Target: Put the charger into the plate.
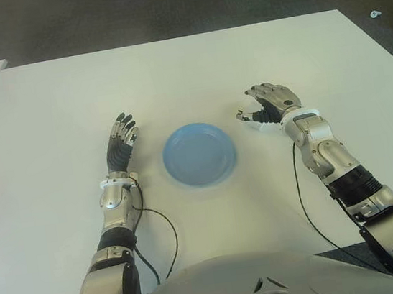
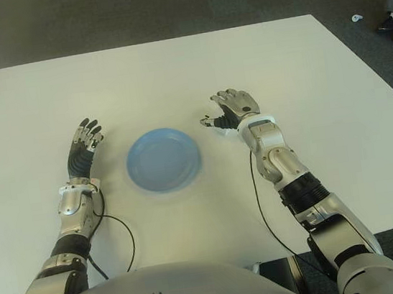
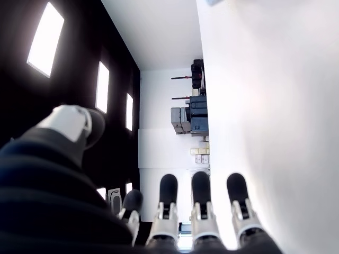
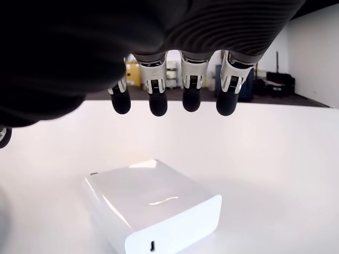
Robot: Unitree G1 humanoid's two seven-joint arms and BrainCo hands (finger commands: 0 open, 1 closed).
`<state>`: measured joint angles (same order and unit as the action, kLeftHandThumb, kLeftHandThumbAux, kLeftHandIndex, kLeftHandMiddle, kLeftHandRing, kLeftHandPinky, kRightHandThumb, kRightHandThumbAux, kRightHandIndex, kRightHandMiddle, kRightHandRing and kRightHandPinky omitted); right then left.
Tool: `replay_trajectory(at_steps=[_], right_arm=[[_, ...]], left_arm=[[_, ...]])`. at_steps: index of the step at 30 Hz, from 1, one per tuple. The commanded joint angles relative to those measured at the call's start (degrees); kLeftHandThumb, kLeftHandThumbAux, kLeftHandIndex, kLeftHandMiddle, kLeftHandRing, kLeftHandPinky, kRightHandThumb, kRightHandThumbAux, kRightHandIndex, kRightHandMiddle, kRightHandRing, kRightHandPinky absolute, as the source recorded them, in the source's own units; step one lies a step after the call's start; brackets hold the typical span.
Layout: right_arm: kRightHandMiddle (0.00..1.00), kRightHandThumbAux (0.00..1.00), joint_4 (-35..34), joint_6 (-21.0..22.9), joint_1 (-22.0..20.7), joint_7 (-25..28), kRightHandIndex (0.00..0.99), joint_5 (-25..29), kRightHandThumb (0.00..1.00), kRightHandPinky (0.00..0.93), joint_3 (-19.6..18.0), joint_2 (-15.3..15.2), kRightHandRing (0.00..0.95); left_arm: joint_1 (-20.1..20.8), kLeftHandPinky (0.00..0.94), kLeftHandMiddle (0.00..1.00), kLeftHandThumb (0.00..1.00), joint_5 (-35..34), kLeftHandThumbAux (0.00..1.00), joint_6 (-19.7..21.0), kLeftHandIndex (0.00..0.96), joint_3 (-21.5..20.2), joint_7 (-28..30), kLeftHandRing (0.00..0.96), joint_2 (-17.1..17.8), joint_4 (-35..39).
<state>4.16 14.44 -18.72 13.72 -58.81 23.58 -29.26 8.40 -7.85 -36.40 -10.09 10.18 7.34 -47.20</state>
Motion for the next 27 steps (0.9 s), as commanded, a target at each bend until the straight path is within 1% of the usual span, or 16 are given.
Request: replay_trajectory(at_steps=[1, 5, 9, 17, 27], right_arm=[[0.0, 0.15, 1.0, -0.2, 0.8, -2.9, 0.0, 0.3, 0.321, 0.0, -0.3, 1.0, 0.0], [0.0, 0.149, 1.4, 0.7, 0.7, -4.1, 0.0, -0.3, 0.325, 0.0, -0.2, 1.4, 0.0], [0.0, 0.142, 1.7, 2.1, 0.4, -3.9, 0.0, -1.4, 0.327, 0.0, 0.1, 1.7, 0.0], [0.0, 0.135, 3.0, 5.7, -0.5, -0.6, 0.0, -2.9, 0.35, 0.0, 0.5, 1.8, 0.0], [0.0, 0.129, 5.8, 8.7, -1.2, 1.6, 0.0, -3.8, 0.354, 0.0, 1.1, 2.0, 0.0]], left_arm=[[-5.1, 0.169, 0.133, 0.0, 0.3, 0.534, 5.2, 0.054, 0.7, 0.8, 0.14, -1.9, -5.4], [-5.0, 0.17, 0.135, 0.0, 0.3, 0.535, 5.2, 0.055, 0.7, 0.9, 0.141, -1.8, -5.5], [-4.9, 0.166, 0.133, 0.0, 0.3, 0.535, 5.4, 0.054, 0.7, 1.0, 0.138, -1.7, -5.6], [-4.7, 0.15, 0.122, 0.0, 0.0, 0.528, 5.8, 0.046, 0.5, 1.6, 0.126, -1.6, -5.7], [-4.4, 0.147, 0.114, 0.0, -0.2, 0.529, 6.1, 0.034, 0.1, 2.0, 0.12, -1.4, -6.1]])
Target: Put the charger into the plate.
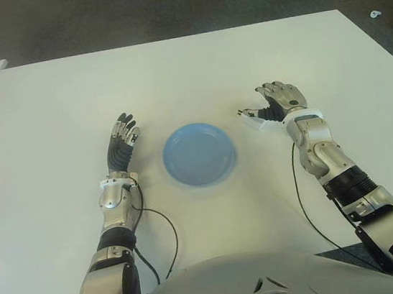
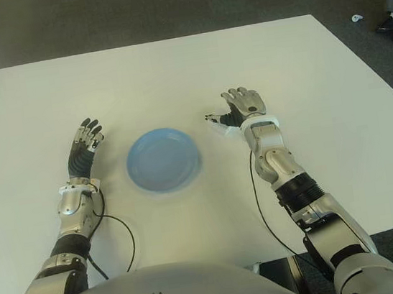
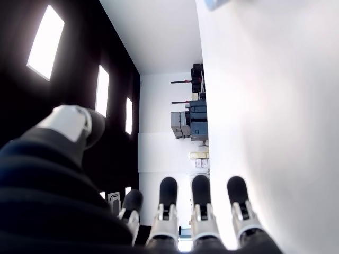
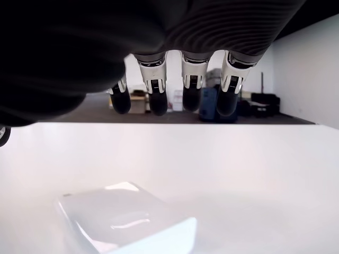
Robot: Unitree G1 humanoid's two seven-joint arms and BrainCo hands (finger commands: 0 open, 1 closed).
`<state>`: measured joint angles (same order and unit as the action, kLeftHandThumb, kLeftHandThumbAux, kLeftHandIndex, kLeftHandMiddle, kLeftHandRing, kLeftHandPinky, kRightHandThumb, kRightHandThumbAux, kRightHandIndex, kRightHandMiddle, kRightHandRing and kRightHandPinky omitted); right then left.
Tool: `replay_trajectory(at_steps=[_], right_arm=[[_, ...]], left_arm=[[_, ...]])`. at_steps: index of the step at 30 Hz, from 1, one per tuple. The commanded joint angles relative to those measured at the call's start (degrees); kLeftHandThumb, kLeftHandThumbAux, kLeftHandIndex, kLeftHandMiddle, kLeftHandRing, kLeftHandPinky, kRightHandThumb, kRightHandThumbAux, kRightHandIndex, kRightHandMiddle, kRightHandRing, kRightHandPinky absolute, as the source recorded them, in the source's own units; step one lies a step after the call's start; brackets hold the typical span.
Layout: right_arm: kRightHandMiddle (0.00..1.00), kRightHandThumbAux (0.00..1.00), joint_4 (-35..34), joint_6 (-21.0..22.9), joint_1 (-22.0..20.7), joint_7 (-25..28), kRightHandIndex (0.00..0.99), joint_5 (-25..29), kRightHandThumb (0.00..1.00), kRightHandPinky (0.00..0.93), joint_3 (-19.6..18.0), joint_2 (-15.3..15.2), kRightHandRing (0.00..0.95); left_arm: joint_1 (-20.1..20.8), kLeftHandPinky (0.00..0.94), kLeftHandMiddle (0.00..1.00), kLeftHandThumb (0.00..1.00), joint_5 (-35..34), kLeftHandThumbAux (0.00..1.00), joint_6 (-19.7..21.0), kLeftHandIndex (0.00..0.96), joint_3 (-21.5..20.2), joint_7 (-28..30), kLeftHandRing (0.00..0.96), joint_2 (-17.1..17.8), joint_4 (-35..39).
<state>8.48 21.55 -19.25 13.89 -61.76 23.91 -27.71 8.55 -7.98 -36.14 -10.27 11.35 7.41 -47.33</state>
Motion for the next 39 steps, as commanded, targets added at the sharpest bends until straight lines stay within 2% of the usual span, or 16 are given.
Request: replay_trajectory(at_steps=[1, 19, 30, 39], right_arm=[[0.0, 0.129, 1.6, 1.8, -0.8, 1.6, 0.0, -1.0, 0.35, 0.0, 0.9, 0.4, 0.0], [0.0, 0.131, 2.7, 8.4, -1.3, 7.3, 0.0, -3.1, 0.334, 0.0, 2.4, 0.6, 0.0], [0.0, 0.135, 2.7, 10.2, -0.8, 10.0, 0.0, -2.6, 0.346, 0.0, 2.7, 0.3, 0.0], [0.0, 0.127, 2.4, 10.4, -0.2, 10.3, 0.0, -1.9, 0.339, 0.0, 2.7, 0.7, 0.0]], left_arm=[[-4.5, 0.148, 0.114, 0.0, -0.1, 0.53, 5.8, 0.034, 0.3, 0.9, 0.12, -1.5, -6.0], [-4.4, 0.134, 0.105, 0.0, -0.1, 0.518, 5.8, 0.031, -0.1, 1.7, 0.11, -0.8, -6.4], [-4.4, 0.128, 0.096, 0.0, -0.2, 0.517, 5.6, 0.026, -0.1, 2.1, 0.1, -0.8, -6.5], [-4.4, 0.134, 0.1, 0.0, 0.0, 0.518, 5.5, 0.029, 0.0, 1.8, 0.103, -1.0, -6.4]])
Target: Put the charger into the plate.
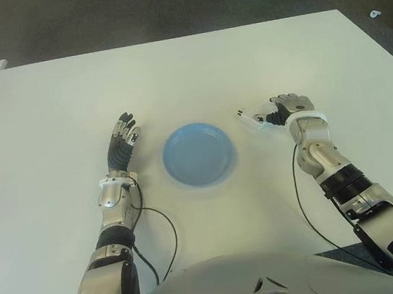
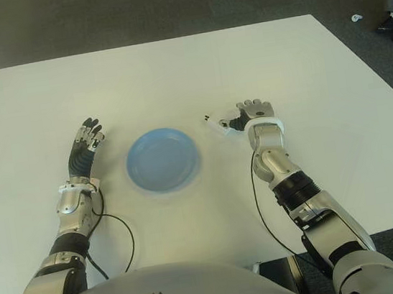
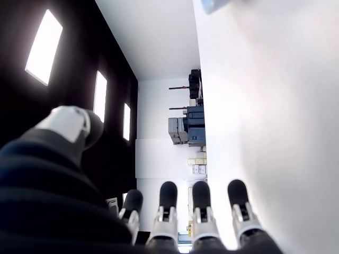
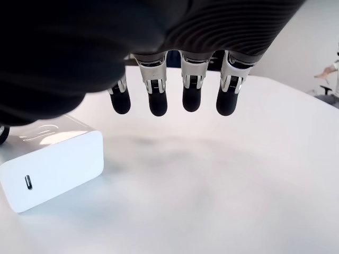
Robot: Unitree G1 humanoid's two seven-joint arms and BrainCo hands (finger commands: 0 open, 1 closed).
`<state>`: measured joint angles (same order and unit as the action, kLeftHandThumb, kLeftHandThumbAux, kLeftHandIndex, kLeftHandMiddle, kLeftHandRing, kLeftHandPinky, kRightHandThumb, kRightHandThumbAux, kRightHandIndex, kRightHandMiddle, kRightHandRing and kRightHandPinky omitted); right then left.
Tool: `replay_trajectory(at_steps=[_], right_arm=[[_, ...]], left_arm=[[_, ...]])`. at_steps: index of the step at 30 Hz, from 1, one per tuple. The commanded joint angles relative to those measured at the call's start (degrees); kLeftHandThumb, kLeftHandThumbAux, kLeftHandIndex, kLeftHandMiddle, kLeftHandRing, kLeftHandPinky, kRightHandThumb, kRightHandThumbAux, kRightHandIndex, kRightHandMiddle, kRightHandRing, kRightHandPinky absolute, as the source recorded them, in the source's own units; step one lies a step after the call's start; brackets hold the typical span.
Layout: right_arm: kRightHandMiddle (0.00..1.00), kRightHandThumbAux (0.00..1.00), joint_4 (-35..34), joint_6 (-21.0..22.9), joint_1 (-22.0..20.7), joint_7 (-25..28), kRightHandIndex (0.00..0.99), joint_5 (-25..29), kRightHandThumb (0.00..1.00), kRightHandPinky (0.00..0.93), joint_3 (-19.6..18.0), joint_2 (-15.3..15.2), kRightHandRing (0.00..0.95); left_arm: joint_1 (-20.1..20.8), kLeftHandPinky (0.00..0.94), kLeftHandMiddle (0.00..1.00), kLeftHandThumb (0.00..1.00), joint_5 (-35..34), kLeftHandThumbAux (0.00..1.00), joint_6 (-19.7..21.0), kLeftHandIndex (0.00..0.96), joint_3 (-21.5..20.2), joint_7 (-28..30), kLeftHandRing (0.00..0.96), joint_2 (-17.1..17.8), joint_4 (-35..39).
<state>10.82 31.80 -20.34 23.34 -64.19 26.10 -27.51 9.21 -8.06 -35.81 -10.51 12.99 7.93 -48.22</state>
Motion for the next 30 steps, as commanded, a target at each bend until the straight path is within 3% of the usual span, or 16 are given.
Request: replay_trajectory(at_steps=[1, 30], right_arm=[[0.0, 0.126, 0.0, 0.2, 1.0, 0.8, 0.0, 0.6, 0.338, 0.0, 0.5, 0.5, 0.0], [0.0, 0.126, -3.2, -2.1, 2.5, -2.4, 0.0, 2.0, 0.321, 0.0, -0.1, 1.1, 0.0]], left_arm=[[-5.0, 0.134, 0.1, 0.0, 0.1, 0.518, 5.1, 0.029, 0.2, 0.2, 0.103, -1.5, -5.5], [-4.8, 0.13, 0.099, 0.0, 0.2, 0.518, 4.9, 0.03, 0.6, 0.6, 0.102, -2.0, -6.0]])
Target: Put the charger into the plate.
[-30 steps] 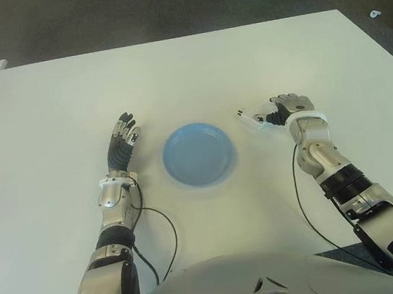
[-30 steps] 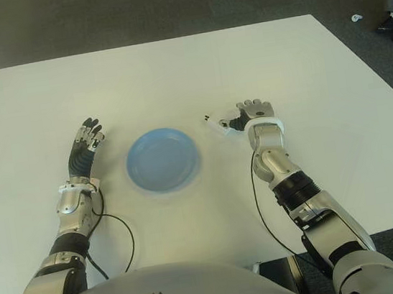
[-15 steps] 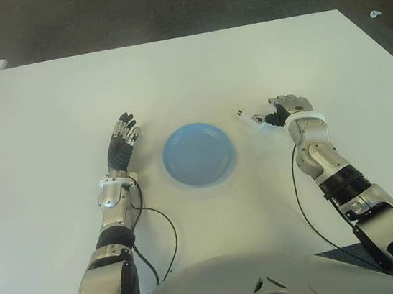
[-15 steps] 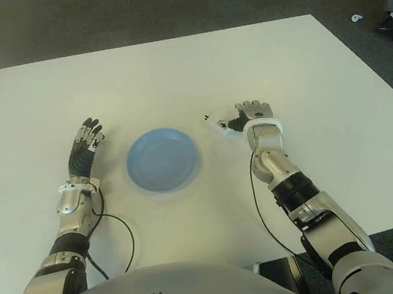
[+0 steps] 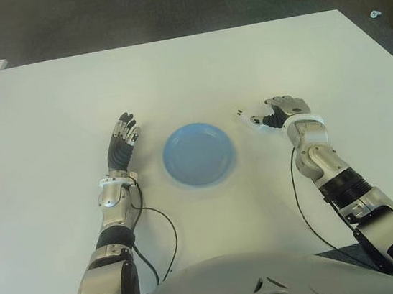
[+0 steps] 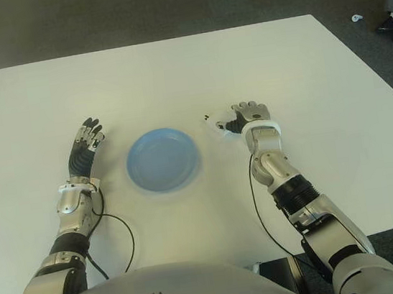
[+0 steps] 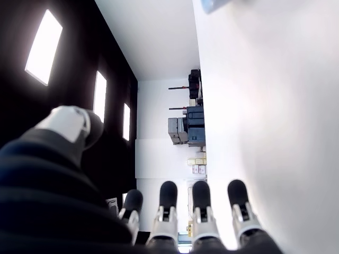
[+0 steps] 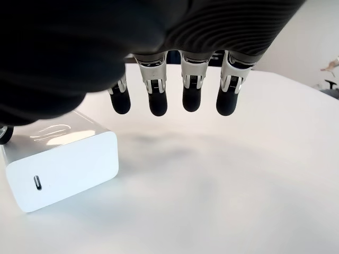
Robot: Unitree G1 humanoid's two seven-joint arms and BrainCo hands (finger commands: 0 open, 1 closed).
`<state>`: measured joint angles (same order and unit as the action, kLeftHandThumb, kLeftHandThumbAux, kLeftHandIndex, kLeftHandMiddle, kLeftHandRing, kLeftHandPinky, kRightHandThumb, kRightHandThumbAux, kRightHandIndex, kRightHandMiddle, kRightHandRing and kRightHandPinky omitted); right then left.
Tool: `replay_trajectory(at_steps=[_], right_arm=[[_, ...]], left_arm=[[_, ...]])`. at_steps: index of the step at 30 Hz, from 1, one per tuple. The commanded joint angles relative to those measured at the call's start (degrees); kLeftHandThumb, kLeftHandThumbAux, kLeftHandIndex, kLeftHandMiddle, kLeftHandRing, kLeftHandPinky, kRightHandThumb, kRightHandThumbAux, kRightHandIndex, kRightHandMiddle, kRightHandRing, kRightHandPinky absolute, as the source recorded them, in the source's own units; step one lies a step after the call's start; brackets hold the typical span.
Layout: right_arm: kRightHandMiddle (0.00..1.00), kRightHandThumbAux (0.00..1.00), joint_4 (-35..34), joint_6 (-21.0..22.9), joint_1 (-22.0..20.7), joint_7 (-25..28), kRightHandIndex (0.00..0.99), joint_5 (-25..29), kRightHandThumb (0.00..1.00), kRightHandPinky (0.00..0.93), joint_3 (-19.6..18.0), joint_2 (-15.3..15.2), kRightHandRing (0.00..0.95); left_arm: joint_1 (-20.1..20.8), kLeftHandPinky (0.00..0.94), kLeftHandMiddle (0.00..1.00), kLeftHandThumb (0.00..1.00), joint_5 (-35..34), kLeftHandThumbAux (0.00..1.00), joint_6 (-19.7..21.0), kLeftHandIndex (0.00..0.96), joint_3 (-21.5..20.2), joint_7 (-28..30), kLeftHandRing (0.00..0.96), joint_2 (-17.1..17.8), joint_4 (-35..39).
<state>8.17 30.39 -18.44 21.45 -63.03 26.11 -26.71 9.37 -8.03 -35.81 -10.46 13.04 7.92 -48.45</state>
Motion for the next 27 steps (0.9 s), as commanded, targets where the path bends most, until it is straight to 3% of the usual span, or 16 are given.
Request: replay_trajectory(at_steps=[1, 27], right_arm=[[0.0, 0.126, -0.6, -0.7, 0.6, -0.6, 0.0, 0.8, 0.32, 0.0, -0.1, 0.3, 0.0], [0.0, 0.132, -5.3, 0.1, 1.3, 1.2, 0.0, 0.7, 0.316, 0.0, -0.6, 1.3, 0.0]], left_arm=[[-4.9, 0.132, 0.099, 0.0, 0.1, 0.518, 4.9, 0.03, 0.5, 0.6, 0.103, -2.0, -5.8], [-4.6, 0.142, 0.115, 0.0, 0.2, 0.519, 4.6, 0.043, 0.5, 0.9, 0.117, -1.9, -6.4]])
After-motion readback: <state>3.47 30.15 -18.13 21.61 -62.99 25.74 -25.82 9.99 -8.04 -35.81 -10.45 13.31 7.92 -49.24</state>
